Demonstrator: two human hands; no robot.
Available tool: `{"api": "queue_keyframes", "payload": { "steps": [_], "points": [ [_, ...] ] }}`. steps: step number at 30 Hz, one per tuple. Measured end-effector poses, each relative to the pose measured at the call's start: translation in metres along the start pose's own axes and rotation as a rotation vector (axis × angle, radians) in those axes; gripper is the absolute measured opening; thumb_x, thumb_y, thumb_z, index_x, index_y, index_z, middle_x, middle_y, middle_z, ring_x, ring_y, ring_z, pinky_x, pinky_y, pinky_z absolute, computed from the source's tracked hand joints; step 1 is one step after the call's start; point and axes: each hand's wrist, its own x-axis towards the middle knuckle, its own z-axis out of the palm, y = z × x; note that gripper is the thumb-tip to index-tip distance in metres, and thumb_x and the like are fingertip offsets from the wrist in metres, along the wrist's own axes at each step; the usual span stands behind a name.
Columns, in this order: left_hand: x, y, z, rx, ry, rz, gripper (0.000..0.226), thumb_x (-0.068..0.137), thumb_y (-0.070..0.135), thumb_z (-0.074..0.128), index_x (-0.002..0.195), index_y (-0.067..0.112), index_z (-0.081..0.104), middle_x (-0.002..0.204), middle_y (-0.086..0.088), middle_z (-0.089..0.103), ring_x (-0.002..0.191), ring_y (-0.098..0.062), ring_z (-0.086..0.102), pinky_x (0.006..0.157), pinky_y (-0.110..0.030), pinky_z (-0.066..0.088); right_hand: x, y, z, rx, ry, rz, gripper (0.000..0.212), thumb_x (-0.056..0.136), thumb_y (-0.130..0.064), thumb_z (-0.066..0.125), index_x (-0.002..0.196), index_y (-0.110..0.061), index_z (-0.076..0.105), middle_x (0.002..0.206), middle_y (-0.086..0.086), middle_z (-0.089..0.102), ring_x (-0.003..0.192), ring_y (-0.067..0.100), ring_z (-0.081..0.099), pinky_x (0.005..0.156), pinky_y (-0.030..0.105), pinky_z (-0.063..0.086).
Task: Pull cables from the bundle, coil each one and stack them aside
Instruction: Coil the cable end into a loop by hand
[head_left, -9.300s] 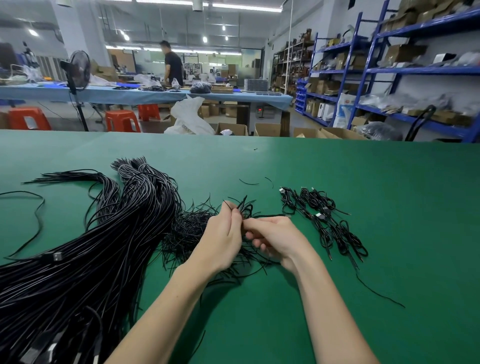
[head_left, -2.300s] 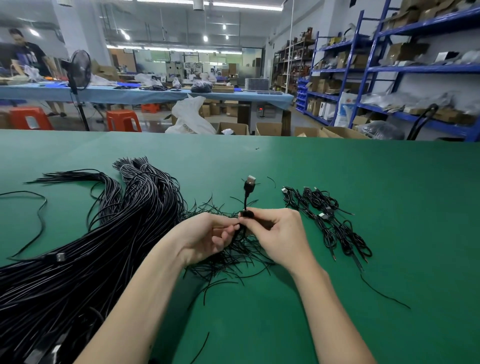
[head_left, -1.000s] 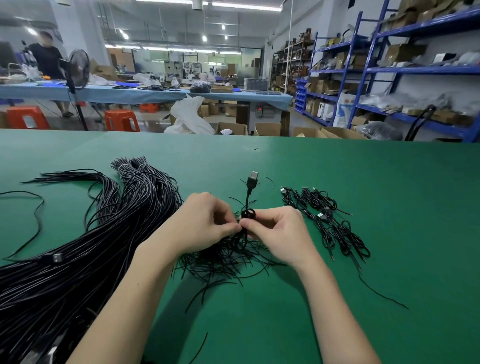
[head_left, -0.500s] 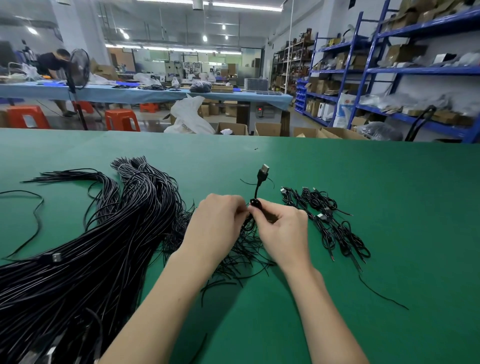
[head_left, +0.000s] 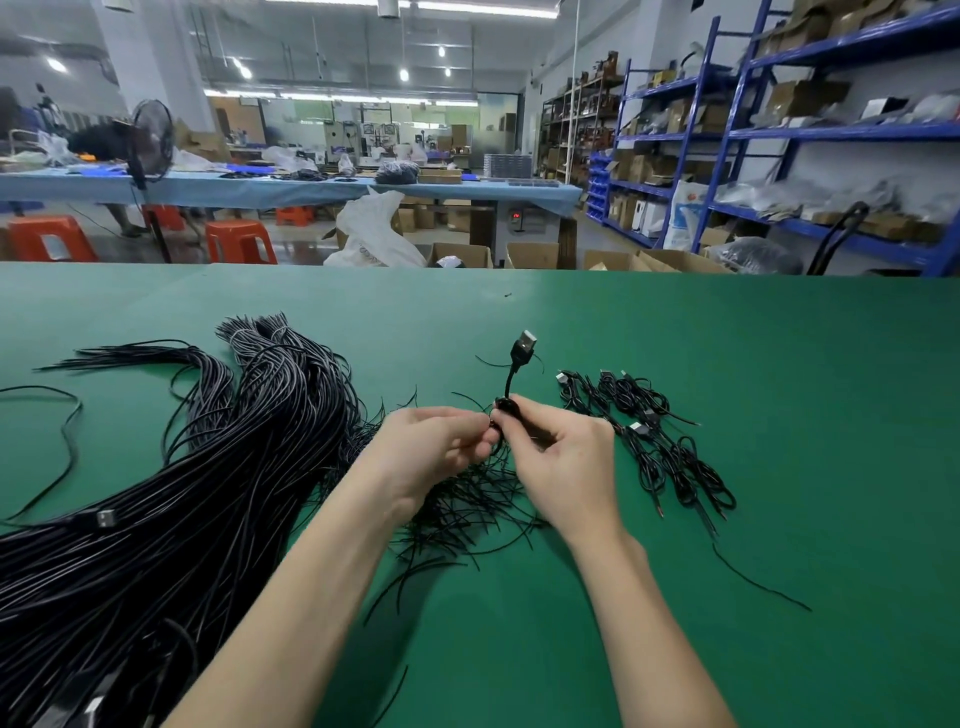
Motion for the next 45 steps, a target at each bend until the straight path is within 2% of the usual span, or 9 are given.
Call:
{"api": "queue_keyframes", "payload": {
  "steps": [3,10,16,21,25,28,31,38,45],
  "points": [
    [0.000,-0.001,-0.002,-0.124,-0.078,-0.062,0.008,0.092,0.007,0.068,0.090,0.001,0.073,0.078,-0.007,0.074,0.058,-0.008,0.064,0.047,-0.012,0.046,0.004,-0.001,-0.001,0.121,-0.012,0.168,0.010,0.087,-0.013,0.079,0.096,-0.015,0.082,0.077,-0.020,0.076,0.072,0.010,0.075,0.072,0.019,0.059],
    [0.004,0.007,-0.021,0.547,0.072,0.204,0.032,0.103,0.045,0.049,0.100,0.023,0.073,0.087,0.010,0.075,0.081,-0.004,0.065,0.086,-0.028,0.051,0.010,-0.009,-0.013,0.555,-0.126,0.552,0.005,0.088,-0.008,0.075,0.089,-0.009,0.080,0.088,0.010,0.079,0.080,0.014,0.075,0.071,0.021,0.060],
    [-0.003,0.002,-0.015,0.217,-0.470,-0.078,0.043,0.103,0.041,0.045,0.112,0.005,0.067,0.099,-0.007,0.074,0.083,-0.017,0.066,0.082,-0.030,0.049,0.007,-0.014,-0.018,0.620,-0.274,0.563,0.023,0.073,-0.033,0.078,0.086,-0.014,0.083,0.086,0.010,0.074,0.080,0.015,0.066,0.089,0.028,0.056],
    [-0.007,0.001,-0.014,0.082,-0.586,-0.079,0.030,0.099,0.030,0.049,0.110,0.005,0.061,0.080,0.000,0.056,0.068,-0.013,0.051,0.059,-0.022,0.040,0.007,-0.014,-0.025,0.748,-0.366,0.632,0.046,0.072,-0.035,0.078,0.111,-0.010,0.079,0.078,0.003,0.065,0.071,0.014,0.061,0.093,0.025,0.055],
    [-0.009,-0.002,-0.008,0.112,-0.621,-0.042,0.020,0.106,0.024,0.043,0.102,0.008,0.054,0.077,0.001,0.049,0.064,-0.011,0.045,0.052,-0.019,0.034,0.003,-0.015,-0.024,0.826,-0.414,0.670,0.035,0.079,-0.023,0.072,0.109,-0.007,0.077,0.112,0.007,0.076,0.083,0.015,0.066,0.088,0.025,0.057],
    [-0.010,0.001,-0.008,0.130,-0.670,-0.034,0.016,0.107,0.019,0.041,0.100,0.008,0.051,0.076,0.000,0.049,0.063,-0.012,0.044,0.053,-0.020,0.034,0.003,-0.015,-0.023,0.883,-0.408,0.685,0.030,0.080,-0.021,0.070,0.105,-0.006,0.078,0.116,0.009,0.075,0.092,0.016,0.067,0.088,0.027,0.056],
    [-0.012,0.002,-0.005,0.230,-0.613,-0.003,0.017,0.107,0.016,0.036,0.094,0.014,0.046,0.072,0.004,0.046,0.060,-0.009,0.042,0.053,-0.018,0.035,0.004,-0.014,-0.022,0.928,-0.405,0.712,0.033,0.082,-0.019,0.069,0.110,-0.002,0.076,0.104,0.003,0.076,0.067,0.008,0.062,0.075,0.024,0.056],
    [-0.014,0.000,0.003,0.366,-0.588,0.044,0.021,0.108,0.020,0.033,0.092,0.019,0.046,0.066,0.010,0.042,0.057,-0.008,0.041,0.052,-0.017,0.035,0.001,-0.012,-0.025,0.960,-0.391,0.744,0.037,0.084,-0.020,0.066,0.117,-0.003,0.069,0.072,-0.002,0.071,0.064,0.010,0.062,0.069,0.024,0.057],
    [-0.006,-0.011,0.004,0.689,-0.336,0.315,0.024,0.108,0.024,0.031,0.090,0.015,0.044,0.063,0.016,0.044,0.052,-0.004,0.037,0.051,-0.020,0.033,0.010,-0.019,-0.024,0.700,-0.384,0.736,0.031,0.085,-0.032,0.072,0.111,-0.016,0.078,0.106,0.000,0.077,0.094,0.013,0.071,0.081,0.031,0.059]
  ]
}}
